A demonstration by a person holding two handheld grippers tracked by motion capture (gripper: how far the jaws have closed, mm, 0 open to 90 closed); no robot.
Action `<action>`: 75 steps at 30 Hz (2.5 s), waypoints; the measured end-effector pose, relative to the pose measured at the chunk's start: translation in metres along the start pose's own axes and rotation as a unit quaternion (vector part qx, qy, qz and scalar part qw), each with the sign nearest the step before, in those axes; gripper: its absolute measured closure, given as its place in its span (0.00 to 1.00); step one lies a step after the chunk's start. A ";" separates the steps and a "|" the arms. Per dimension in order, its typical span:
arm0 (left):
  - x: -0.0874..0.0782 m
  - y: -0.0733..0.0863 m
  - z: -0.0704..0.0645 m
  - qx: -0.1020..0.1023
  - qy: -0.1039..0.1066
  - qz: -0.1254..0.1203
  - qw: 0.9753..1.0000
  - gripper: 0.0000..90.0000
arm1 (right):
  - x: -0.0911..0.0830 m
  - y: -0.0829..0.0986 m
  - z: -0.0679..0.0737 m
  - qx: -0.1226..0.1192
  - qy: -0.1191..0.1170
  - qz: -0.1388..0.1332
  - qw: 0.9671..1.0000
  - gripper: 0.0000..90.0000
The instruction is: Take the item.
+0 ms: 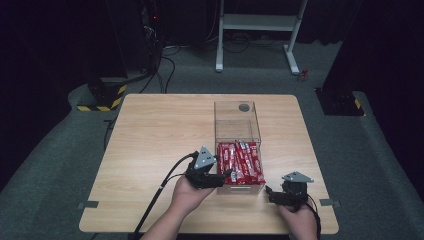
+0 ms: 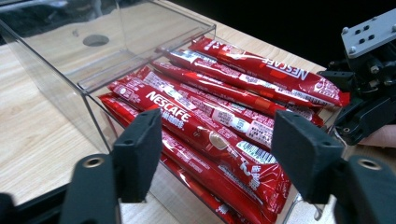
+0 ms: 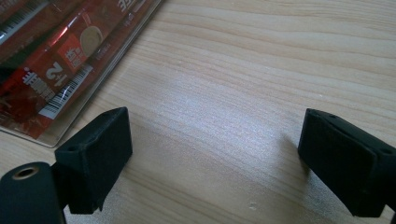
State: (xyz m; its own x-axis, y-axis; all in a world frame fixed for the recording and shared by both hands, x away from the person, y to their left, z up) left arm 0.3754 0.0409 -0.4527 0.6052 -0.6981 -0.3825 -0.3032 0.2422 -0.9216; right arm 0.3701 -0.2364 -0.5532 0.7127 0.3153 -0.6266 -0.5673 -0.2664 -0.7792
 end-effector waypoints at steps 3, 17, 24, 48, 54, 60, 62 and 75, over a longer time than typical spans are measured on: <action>0.002 0.002 0.000 -0.007 0.001 0.001 1.000 0.51 | 0.000 0.000 0.000 0.000 0.000 0.000 1.000 0.11; 0.008 0.017 -0.005 -0.009 -0.007 0.000 1.000 0.74 | 0.000 0.000 0.000 -0.002 0.000 -0.001 1.000 0.11; 0.009 0.020 -0.006 -0.012 -0.008 0.002 1.000 0.82 | 0.000 0.000 0.000 -0.002 0.000 -0.001 1.000 0.11; 0.004 0.022 -0.008 -0.038 0.004 -0.017 0.999 1.00 | 0.000 0.000 0.001 0.001 0.000 -0.001 1.000 0.12; 0.001 0.020 -0.008 -0.042 0.002 -0.026 0.999 1.00 | 0.000 0.000 0.001 0.001 0.000 -0.001 1.000 0.12; -0.002 0.019 -0.008 -0.039 0.003 -0.033 0.999 1.00 | 0.000 0.000 0.001 0.001 0.000 -0.001 1.000 0.12; -0.003 0.019 -0.008 -0.038 0.003 -0.036 0.999 1.00 | 0.000 0.000 0.001 0.002 0.000 -0.001 1.000 0.12; -0.009 0.018 -0.008 -0.041 0.008 -0.049 0.998 1.00 | 0.000 0.000 0.001 0.002 0.000 -0.001 1.000 0.12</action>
State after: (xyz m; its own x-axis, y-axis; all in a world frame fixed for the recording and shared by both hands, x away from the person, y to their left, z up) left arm 0.3587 0.0461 -0.4656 0.6231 -0.7271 -0.2883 -0.3016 0.1167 -0.9463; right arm 0.3695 -0.2358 -0.5529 0.7142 0.3157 -0.6247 -0.5671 -0.2622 -0.7808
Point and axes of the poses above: each handheld gripper's, and its own axes: x roughly forward along the jaws, y roughly out of its underside, z roughly to its left, the point moved 4 cm from there along x, roughly forward along the jaws, and after that the axes turned 7 degrees about -z, right-handed, at the moved point
